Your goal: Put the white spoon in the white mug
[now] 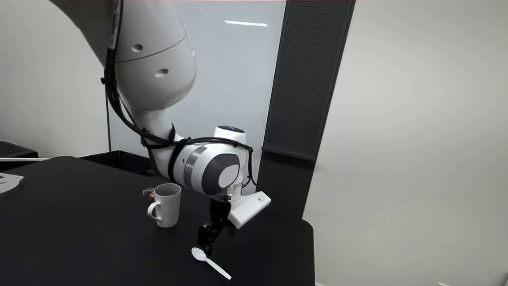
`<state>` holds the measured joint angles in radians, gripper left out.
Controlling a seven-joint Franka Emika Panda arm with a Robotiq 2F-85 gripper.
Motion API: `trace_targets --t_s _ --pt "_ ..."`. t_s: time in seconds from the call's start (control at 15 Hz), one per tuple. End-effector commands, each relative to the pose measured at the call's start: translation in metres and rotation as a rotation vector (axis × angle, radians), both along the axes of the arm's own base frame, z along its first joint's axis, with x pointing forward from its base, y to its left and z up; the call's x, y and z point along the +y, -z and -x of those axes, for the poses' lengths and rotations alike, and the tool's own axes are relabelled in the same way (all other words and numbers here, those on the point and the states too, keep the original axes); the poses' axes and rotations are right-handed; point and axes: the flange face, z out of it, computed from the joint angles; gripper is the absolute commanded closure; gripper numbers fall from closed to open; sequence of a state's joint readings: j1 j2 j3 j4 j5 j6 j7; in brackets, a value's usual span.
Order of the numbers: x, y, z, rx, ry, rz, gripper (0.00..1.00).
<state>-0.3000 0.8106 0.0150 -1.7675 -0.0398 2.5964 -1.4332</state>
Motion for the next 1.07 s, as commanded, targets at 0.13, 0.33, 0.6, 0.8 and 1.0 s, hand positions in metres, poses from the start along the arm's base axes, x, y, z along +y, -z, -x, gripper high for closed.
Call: trace_targets --t_s 0.13,0.33,0.6,0.8,1.0 --pt "0.002 0.007 -0.001 0.015 -0.038 0.015 0.0" --pt "0.008 0.011 0.002 0.023 -0.052 0.02 0.0" --pt "0.015 0.018 0.005 0.034 -0.075 0.025 0.0" --pt "0.023 0.024 0.008 0.036 -0.091 0.029 0.0" --pt "0.033 0.029 0.01 0.017 -0.106 0.02 0.0"
